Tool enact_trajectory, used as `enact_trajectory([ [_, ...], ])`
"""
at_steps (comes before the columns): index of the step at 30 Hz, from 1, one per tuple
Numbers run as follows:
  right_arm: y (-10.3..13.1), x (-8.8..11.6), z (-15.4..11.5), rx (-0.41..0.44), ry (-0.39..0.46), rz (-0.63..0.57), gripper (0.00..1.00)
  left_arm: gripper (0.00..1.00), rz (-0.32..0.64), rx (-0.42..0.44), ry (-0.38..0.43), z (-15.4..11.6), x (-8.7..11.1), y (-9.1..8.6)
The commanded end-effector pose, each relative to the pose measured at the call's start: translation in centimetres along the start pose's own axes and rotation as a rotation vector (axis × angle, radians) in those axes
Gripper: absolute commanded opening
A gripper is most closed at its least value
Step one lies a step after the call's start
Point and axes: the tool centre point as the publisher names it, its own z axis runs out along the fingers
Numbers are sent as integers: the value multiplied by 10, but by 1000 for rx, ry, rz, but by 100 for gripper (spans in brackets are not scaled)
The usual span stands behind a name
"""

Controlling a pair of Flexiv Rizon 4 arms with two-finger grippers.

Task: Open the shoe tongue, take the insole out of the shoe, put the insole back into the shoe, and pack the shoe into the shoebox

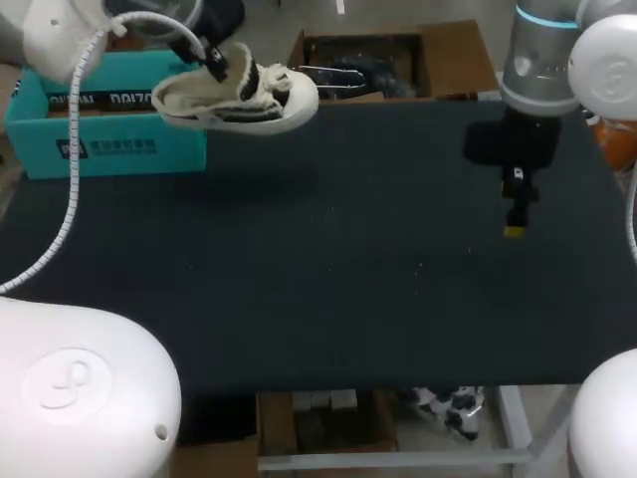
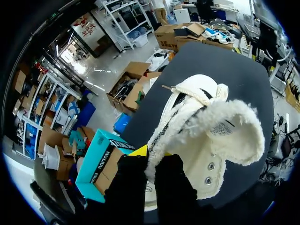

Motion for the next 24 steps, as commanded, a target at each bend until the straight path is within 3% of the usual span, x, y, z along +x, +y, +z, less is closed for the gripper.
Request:
enact_trajectory([
  [1,1,0,-1,3,1,1,100,0,-7,36,33,-17,-67,24],
  [6,1,0,-1,3,1,1,100,0,-46,55,-19,-22,-124,53],
  [14,1,0,-1,3,1,1,100,0,-173,72,-119,-4,-204,105],
  [17,1,0,-1,3,1,1,100,0,-188,71,-118,11,-222,126],
  [24,1,0,-1,3,1,1,100,0,-229,-19,-115,76,-247,166],
])
